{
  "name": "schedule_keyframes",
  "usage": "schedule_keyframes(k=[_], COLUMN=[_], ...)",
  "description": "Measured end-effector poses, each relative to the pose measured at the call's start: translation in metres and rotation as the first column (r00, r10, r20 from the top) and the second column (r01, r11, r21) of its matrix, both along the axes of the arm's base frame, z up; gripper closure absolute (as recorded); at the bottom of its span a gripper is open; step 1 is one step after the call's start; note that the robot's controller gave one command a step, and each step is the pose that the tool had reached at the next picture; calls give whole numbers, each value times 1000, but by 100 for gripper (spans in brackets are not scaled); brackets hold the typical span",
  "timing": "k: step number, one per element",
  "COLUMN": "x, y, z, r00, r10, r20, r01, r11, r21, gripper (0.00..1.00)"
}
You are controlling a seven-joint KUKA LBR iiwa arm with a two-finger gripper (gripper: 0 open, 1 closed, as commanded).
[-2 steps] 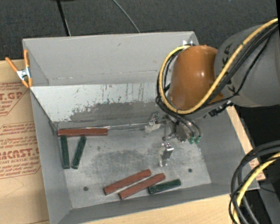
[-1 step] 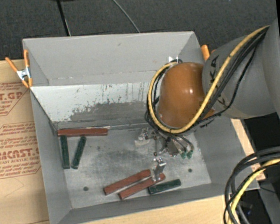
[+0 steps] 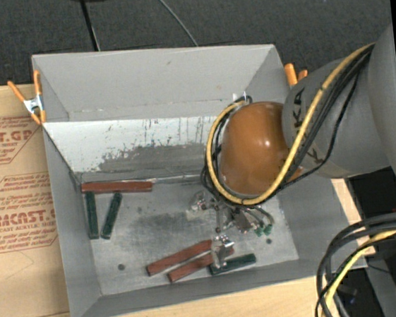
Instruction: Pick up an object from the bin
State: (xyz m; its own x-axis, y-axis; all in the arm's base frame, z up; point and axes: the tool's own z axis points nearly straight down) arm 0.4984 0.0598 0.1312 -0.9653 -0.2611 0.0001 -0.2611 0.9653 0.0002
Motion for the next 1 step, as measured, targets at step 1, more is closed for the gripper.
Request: schedule_keyframes(k=[1], x=[-1], y=[9], z=[-56], r00=[992], r10=[124], r20=[7], r01=[-124], r11=[992], r21=[3], gripper=[0])
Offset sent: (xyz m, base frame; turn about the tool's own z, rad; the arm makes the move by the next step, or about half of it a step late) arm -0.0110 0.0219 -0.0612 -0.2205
